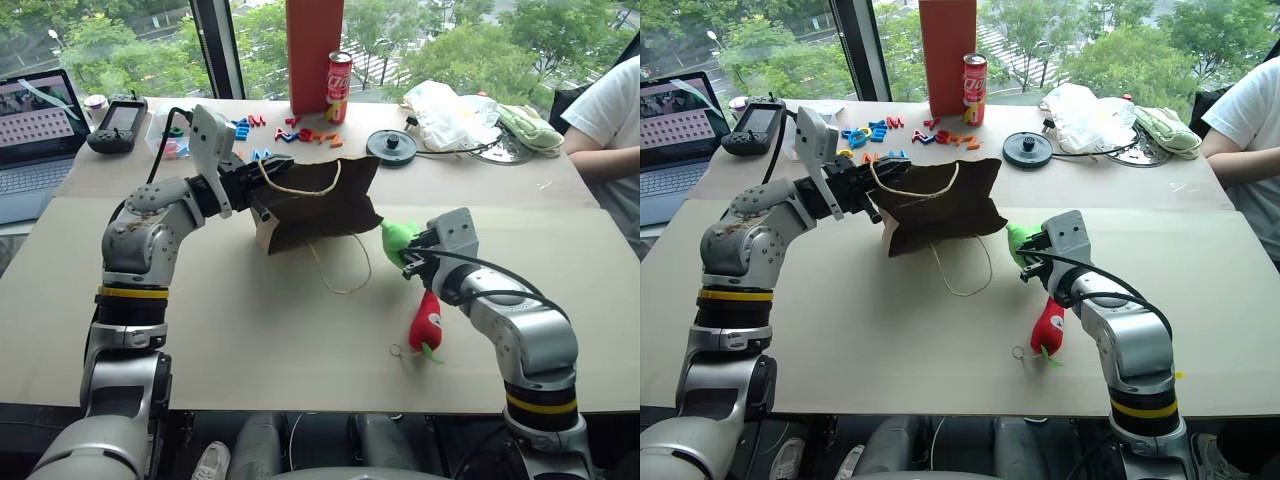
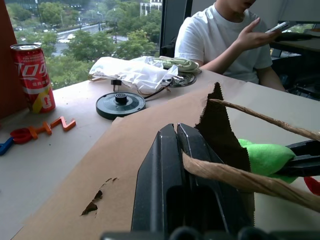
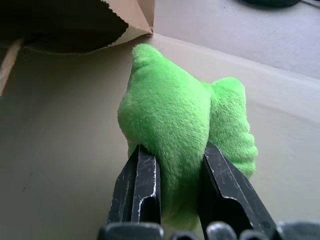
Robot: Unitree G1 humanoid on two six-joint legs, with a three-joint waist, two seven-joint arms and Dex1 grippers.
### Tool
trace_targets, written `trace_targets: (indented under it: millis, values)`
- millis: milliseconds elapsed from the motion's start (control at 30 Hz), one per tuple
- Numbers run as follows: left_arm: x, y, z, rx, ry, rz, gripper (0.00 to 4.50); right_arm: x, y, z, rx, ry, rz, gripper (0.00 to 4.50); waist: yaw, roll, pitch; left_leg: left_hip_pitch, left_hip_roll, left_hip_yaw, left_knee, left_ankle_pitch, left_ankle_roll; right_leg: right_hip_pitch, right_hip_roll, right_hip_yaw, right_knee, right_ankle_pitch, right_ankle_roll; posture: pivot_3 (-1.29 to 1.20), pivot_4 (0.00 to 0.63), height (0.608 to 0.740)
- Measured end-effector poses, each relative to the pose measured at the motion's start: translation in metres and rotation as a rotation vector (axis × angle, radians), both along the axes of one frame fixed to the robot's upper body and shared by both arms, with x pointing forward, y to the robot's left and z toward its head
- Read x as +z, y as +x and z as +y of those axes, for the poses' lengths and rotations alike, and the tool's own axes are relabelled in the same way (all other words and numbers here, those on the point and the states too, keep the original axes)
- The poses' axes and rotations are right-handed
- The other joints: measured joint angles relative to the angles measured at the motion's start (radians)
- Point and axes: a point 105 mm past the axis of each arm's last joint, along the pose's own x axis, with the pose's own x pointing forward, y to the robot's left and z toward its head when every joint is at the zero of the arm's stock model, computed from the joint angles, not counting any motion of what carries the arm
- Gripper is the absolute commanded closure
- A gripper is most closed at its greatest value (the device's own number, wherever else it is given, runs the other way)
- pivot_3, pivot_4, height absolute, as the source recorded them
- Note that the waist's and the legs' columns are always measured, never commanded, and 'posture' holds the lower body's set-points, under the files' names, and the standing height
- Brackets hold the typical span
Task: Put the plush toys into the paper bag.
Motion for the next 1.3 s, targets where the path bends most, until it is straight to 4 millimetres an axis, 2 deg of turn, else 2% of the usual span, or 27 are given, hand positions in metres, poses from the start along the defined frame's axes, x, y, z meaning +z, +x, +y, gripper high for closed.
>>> trace_targets:
  millis: [100, 267, 367, 633, 700, 833, 900, 1033, 1167, 1300]
  values:
    - [0.0, 0.001, 0.0, 0.0, -0.001, 0.001, 4.5, 0.008, -0.001, -0.002, 0.002, 0.019, -0.026, 4.45, 0.0, 0.0, 0.0, 0.0, 0.0, 0.0, 0.0, 0.0, 0.0, 0.0, 0.0, 0.0, 0.0, 0.0, 0.0, 0.0, 0.15, 0.739]
    - [0.0, 0.001, 0.0, 0.001, -0.002, 0.004, 4.5, 0.008, -0.002, 0.0, 0.019, 0.033, -0.014, 4.48, 0.001, 0.0, 0.0, 0.0, 0.0, 0.0, 0.0, 0.0, 0.0, 0.0, 0.0, 0.0, 0.0, 0.0, 0.0, 0.0, 0.15, 0.739]
    - [-0.001, 0.001, 0.001, 0.002, -0.002, 0.006, 4.5, 0.015, -0.007, -0.002, 0.045, 0.006, -0.027, 4.48, 0.001, 0.0, 0.0, 0.0, 0.0, 0.0, 0.0, 0.0, 0.0, 0.0, 0.0, 0.0, 0.0, 0.0, 0.0, 0.0, 0.15, 0.739]
    - [-0.003, 0.003, 0.001, 0.005, -0.004, 0.016, 4.5, 0.06, -0.023, -0.013, 0.142, -0.039, -0.157, 4.48, 0.002, 0.0, 0.0, 0.0, -0.001, 0.0, 0.0, 0.0, 0.0, 0.0, -0.001, 0.0, -0.001, 0.0, 0.0, 0.0, 0.15, 0.739]
    - [-0.003, 0.003, 0.001, 0.004, -0.004, 0.016, 4.5, 0.067, -0.031, -0.004, 0.219, -0.055, -0.178, 4.48, 0.001, 0.0, 0.0, 0.0, 0.0, 0.0, 0.0, 0.0, 0.0, 0.0, 0.0, 0.0, -0.001, 0.0, 0.0, 0.0, 0.15, 0.739]
    - [-0.002, 0.002, 0.001, 0.0, -0.004, 0.015, 4.5, 0.082, -0.055, 0.038, 0.477, -0.056, -0.236, 4.48, -0.002, 0.0, 0.0, 0.0, 0.0, -0.001, -0.001, 0.0, 0.0, 0.0, 0.001, 0.0, -0.001, 0.0, 0.0, 0.0, 0.15, 0.739]
    - [-0.002, 0.002, 0.001, -0.001, -0.003, 0.015, 4.5, 0.088, -0.058, 0.052, 0.536, -0.043, -0.263, 4.48, -0.001, 0.0, 0.0, 0.0, 0.0, -0.001, 0.0, 0.0, 0.0, 0.0, 0.0, 0.0, 0.0, 0.0, 0.0, 0.0, 0.15, 0.739]
    - [-0.002, 0.002, 0.0, -0.006, -0.003, 0.018, 4.5, 0.095, -0.053, 0.071, 0.585, -0.039, -0.286, 4.48, 0.001, 0.0, 0.0, 0.0, -0.001, -0.001, 0.001, 0.0, 0.0, 0.001, -0.001, 0.0, 0.0, 0.0, 0.0, 0.0, 0.15, 0.739]
    - [-0.002, 0.002, -0.001, -0.01, -0.005, 0.03, 4.5, 0.082, -0.039, 0.088, 0.606, -0.092, -0.246, 4.48, 0.003, 0.0, 0.0, -0.001, -0.001, 0.0, 0.0, 0.0, 0.0, 0.0, -0.001, 0.0, 0.0, 0.0, 0.0, 0.0, 0.15, 0.739]
    - [-0.002, 0.002, -0.002, -0.013, -0.005, 0.031, 4.5, 0.069, -0.024, 0.092, 0.585, -0.164, -0.219, 4.48, 0.002, 0.0, 0.0, -0.001, -0.001, 0.0, 0.0, 0.0, 0.0, 0.0, -0.001, 0.0, -0.001, 0.0, 0.0, 0.0, 0.15, 0.739]
